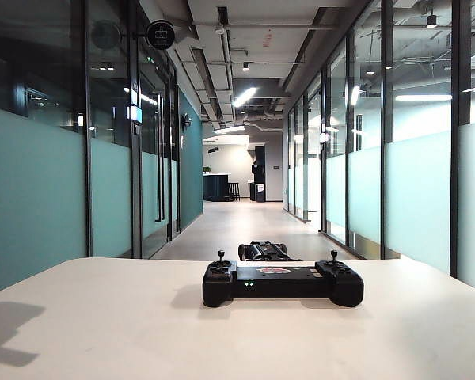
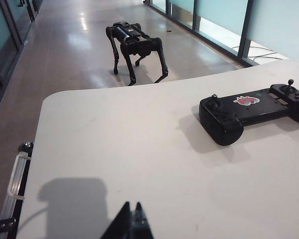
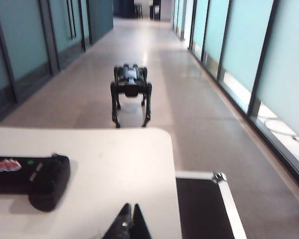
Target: Push the left joystick on the remote control sitting on the white table backward to make the robot dog back up in a straight line until it returns close to you.
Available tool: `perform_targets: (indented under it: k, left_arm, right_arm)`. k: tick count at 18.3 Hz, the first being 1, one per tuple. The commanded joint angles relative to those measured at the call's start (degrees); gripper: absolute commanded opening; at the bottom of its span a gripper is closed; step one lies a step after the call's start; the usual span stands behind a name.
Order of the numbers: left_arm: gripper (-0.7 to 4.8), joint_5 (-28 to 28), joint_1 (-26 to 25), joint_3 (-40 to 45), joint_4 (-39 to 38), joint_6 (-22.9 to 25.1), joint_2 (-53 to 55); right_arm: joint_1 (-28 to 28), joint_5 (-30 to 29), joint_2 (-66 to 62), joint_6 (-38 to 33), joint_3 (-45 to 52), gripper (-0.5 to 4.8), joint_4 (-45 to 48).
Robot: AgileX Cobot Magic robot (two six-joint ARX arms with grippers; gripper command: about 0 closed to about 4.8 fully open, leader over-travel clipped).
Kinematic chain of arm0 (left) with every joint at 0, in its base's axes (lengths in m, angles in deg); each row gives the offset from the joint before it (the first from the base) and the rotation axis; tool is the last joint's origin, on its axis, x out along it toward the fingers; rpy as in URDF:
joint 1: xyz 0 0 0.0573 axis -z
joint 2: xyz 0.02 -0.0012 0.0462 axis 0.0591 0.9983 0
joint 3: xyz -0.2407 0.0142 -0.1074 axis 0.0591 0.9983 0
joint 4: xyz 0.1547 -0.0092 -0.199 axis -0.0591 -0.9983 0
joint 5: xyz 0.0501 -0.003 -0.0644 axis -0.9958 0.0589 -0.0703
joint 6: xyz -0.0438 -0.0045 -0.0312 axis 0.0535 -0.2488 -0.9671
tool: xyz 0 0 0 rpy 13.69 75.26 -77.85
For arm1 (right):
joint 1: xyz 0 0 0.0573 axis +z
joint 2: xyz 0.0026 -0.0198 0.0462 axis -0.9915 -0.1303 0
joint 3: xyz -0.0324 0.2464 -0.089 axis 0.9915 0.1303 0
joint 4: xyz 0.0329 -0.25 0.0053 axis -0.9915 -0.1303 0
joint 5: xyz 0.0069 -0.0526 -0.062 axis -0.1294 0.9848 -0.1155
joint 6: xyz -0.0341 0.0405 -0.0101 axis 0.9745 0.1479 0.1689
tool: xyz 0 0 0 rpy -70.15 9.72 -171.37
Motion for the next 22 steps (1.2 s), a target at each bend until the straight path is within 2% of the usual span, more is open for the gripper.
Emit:
perform_targets:
  k: [1,12,14,16,18,22]
  left_arm:
    - [-0.05,0.0,-0.1,-0.2,0.4,-0.2,0.0]
    - [-0.05,0.0,-0.2,-0.2,0.4,-0.2,-0.2]
    - [-0.04,-1.0,-3.4,-0.2,2.8,-0.2,-3.8]
    - [0.04,3.2,-9.8,-0.2,6.9,-0.2,-7.2]
    - [0.24,4.7,-13.6,-0.2,9.4,-3.7,-7.0]
    - [0.25,4.6,-14.1,-0.2,9.1,-4.9,-7.0]
  right_arm:
    - [-0.1,0.4,0.2,0.1,0.5,-0.02,1.0]
    - [-0.1,0.3,0.2,0.0,0.5,-0.01,1.1]
    - [-0.1,0.3,0.1,0.0,0.5,-0.01,1.0]
    - [-0.2,0.3,0.1,0.0,0.5,-0.01,0.9]
    - [-0.2,0.3,0.2,0.0,0.5,-0.01,0.7]
    - [-0.2,0.3,0.2,0.0,0.5,-0.01,0.6]
